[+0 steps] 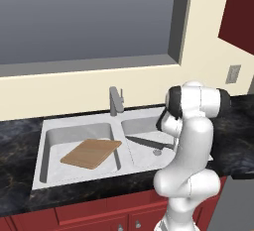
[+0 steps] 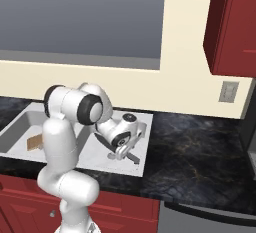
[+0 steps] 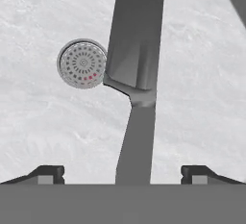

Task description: Move the cutting board and knife to the sink. Then move spray from the cabinet to the counter.

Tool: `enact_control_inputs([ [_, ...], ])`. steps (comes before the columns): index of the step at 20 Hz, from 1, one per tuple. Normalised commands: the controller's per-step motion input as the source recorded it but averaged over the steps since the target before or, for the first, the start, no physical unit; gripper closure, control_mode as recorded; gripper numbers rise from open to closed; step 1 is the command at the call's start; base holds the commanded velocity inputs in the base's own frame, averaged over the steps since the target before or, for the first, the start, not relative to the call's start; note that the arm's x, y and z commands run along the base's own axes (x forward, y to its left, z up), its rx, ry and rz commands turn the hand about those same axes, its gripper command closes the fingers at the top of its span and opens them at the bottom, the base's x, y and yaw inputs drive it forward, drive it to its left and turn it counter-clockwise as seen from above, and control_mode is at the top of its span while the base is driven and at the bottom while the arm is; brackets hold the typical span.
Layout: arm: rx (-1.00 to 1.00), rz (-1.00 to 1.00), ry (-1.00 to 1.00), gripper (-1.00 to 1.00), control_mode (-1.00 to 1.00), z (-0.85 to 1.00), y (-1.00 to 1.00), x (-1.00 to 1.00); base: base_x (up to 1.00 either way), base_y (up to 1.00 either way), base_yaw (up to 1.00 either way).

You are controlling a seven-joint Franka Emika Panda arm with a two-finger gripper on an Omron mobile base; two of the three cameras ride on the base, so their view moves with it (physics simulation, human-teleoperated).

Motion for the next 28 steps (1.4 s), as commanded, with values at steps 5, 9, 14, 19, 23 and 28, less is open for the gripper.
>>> enact_control_inputs([
  [5,-0.02,0.00,-0.02,-1.00,-1.00,0.97,0.04,-0.05,0.00,0.00,0.00],
  [9,-0.05,0.00,0.00,-1.00,-1.00,1.00,0.01,-0.05,0.00,0.00,0.00],
  [14,-0.04,0.01,0.03,-1.00,-1.00,1.00,-0.01,-0.34,0.00,0.00,0.00],
  [19,-0.01,0.04,-0.07,-1.00,-1.00,0.98,-0.02,-0.74,0.00,0.00,0.00],
  [23,0.03,0.00,-0.24,-1.00,-1.00,0.92,0.00,-0.79,0.00,0.00,0.00],
  [28,0.14,0.00,-0.20,-1.00,-1.00,1.00,0.00,-0.58,0.00,0.00,0.00],
])
